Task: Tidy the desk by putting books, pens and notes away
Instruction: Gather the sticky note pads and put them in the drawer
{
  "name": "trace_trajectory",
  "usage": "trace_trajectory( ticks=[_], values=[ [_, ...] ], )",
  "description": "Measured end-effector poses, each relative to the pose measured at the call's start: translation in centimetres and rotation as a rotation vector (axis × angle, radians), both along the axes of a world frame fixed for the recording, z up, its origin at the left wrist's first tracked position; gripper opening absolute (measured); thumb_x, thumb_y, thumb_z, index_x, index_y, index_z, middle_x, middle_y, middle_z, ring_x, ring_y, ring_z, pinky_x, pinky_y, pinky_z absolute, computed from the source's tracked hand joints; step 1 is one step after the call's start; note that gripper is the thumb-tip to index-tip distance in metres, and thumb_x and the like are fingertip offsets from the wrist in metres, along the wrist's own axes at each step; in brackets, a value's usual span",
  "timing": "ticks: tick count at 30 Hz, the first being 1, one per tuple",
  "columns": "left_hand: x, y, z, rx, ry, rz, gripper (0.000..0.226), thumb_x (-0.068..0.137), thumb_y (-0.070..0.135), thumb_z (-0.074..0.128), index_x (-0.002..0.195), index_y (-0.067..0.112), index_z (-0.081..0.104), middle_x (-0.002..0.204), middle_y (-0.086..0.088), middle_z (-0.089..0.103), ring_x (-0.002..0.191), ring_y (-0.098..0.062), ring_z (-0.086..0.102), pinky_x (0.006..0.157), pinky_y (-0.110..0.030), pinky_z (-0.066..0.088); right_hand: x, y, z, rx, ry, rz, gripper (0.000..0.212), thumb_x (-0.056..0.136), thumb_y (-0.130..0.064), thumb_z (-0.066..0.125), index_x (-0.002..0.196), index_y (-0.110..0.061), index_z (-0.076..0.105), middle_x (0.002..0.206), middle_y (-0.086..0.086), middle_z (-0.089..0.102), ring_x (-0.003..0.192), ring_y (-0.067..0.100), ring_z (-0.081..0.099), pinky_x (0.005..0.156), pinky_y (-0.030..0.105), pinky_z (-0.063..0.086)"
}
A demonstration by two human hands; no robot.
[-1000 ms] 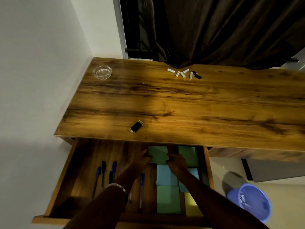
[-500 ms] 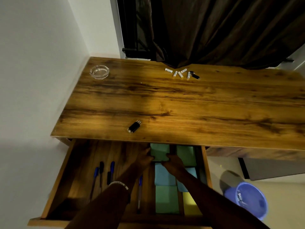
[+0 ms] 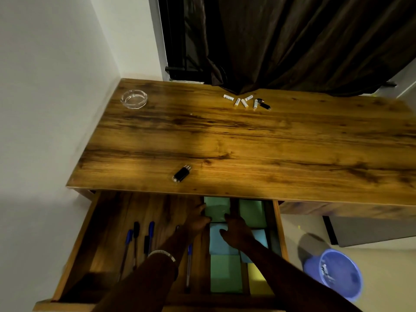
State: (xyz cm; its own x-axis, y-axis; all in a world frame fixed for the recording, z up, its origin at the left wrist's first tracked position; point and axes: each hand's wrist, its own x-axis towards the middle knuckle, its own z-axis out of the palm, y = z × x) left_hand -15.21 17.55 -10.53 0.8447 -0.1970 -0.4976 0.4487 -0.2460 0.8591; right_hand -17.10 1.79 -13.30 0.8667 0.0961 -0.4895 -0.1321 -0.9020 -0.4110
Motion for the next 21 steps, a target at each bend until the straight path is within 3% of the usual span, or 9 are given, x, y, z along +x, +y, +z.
trace_trajectory(
  ticks=[4,8,10,12,14,18,21],
  values=[
    [-0.21,-0.23,0.14,-0.009,-0.019,0.004,0.057,0.090,-0.013,0.047,0.143,0.001,0.032,0.137,-0.010,0.042,0.131,-0.030,0.042,0.068,0.000,0.045,-0.03,-0.07,-0.02,0.012,-0.034,0.036,0.060,0.092,-0.035,0.056,0.143,-0.008,0.041,0.160,0.011,0.011,0.138,0.026,0.036,0.106,0.030,0.041],
    [-0.73,0.12,0.66,-0.029,-0.024,-0.002,0.056,0.091,-0.013,0.045,0.143,0.001,0.032,0.143,-0.010,0.041,0.131,-0.029,0.044,0.090,-0.016,0.043,-0.14,-0.04,-0.23,0.012,-0.104,0.048,0.053,0.090,-0.032,0.059,0.134,-0.005,0.049,0.162,0.008,-0.002,0.139,0.024,0.035,0.102,0.031,0.045],
    [-0.85,0.26,0.79,-0.015,-0.022,-0.001,0.056,0.090,-0.012,0.047,0.143,0.002,0.034,0.140,-0.008,0.043,0.129,-0.026,0.046,0.085,-0.012,0.046,-0.22,0.01,-0.22,0.013,-0.124,0.054,0.054,0.090,-0.032,0.059,0.135,-0.006,0.049,0.162,0.007,-0.006,0.142,0.024,0.030,0.103,0.031,0.044],
    [-0.81,0.36,0.74,-0.007,-0.012,-0.002,0.055,0.090,-0.012,0.049,0.141,0.004,0.037,0.140,-0.012,0.046,0.124,-0.021,0.049,0.077,-0.007,0.049,-0.33,-0.01,-0.15,0.000,-0.119,0.065,0.055,0.091,-0.032,0.057,0.138,-0.006,0.046,0.162,0.008,0.000,0.145,0.025,0.024,0.108,0.029,0.039],
    [-0.90,0.40,0.76,-0.010,-0.026,-0.025,0.054,0.090,-0.011,0.049,0.140,0.004,0.039,0.142,-0.015,0.045,0.124,-0.022,0.049,0.077,-0.007,0.049,-0.43,0.02,-0.07,-0.010,-0.086,0.064,0.060,0.093,-0.032,0.054,0.144,-0.007,0.037,0.162,0.009,0.006,0.147,0.024,0.018,0.112,0.029,0.030],
    [-0.94,-0.04,0.88,-0.022,-0.012,-0.020,0.055,0.092,-0.011,0.046,0.143,0.004,0.033,0.133,-0.001,0.042,0.124,-0.016,0.044,0.078,-0.004,0.043,-0.50,0.05,-0.22,-0.017,-0.060,0.042,0.064,0.096,-0.031,0.051,0.150,-0.007,0.026,0.161,0.011,0.010,0.148,0.024,0.015,0.115,0.028,0.023],
    [-0.97,-0.06,0.51,-0.016,-0.008,-0.012,0.054,0.091,-0.010,0.048,0.142,0.004,0.036,0.137,-0.002,0.042,0.126,-0.018,0.044,0.078,-0.004,0.046,-0.61,0.03,-0.24,-0.020,-0.050,0.050,0.065,0.097,-0.031,0.049,0.151,-0.007,0.021,0.160,0.012,0.014,0.148,0.024,0.015,0.116,0.028,0.019]
  ],
)
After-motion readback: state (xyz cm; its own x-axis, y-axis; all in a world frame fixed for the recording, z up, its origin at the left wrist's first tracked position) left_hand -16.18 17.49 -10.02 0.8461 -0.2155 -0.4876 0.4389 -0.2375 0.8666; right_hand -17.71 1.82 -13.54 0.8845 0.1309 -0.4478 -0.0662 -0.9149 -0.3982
